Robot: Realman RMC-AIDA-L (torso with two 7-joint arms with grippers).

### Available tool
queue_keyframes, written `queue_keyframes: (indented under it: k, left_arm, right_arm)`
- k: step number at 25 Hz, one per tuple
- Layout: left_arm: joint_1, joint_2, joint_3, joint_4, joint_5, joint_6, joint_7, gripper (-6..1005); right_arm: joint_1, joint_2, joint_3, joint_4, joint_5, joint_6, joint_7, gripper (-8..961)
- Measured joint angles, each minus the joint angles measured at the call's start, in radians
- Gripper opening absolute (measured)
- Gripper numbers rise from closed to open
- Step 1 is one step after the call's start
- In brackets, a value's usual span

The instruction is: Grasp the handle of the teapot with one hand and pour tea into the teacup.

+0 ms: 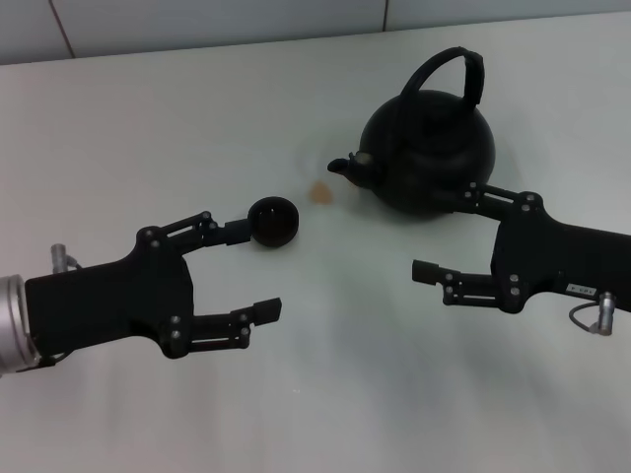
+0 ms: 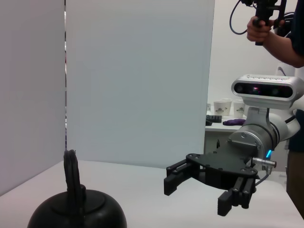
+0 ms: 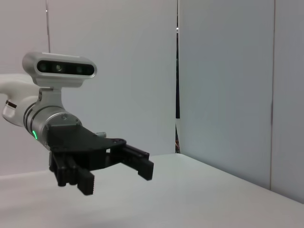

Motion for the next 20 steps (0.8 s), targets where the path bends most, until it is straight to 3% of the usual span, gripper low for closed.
queue_keyframes:
  k: [20]
  left_arm:
    - [0.009,0.0,0.0,-0.001,0.0,0.001,-0.008,863]
  right_arm:
    - [0.0,0.01,0.02,-0.022,-0.015,-0.005,-0.007,808]
